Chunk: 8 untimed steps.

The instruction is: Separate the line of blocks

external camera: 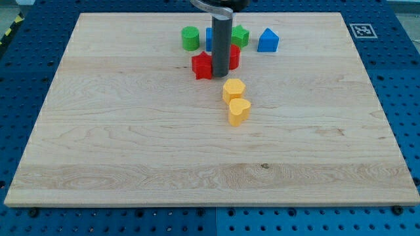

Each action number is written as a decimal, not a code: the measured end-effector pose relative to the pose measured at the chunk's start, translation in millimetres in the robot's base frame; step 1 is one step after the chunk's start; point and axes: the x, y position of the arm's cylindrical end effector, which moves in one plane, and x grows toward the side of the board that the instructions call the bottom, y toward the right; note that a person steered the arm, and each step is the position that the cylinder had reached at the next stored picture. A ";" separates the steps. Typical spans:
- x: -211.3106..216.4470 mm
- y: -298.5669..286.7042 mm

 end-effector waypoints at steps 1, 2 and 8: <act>35.4 9.8; 79.1 24.4; 62.3 127.2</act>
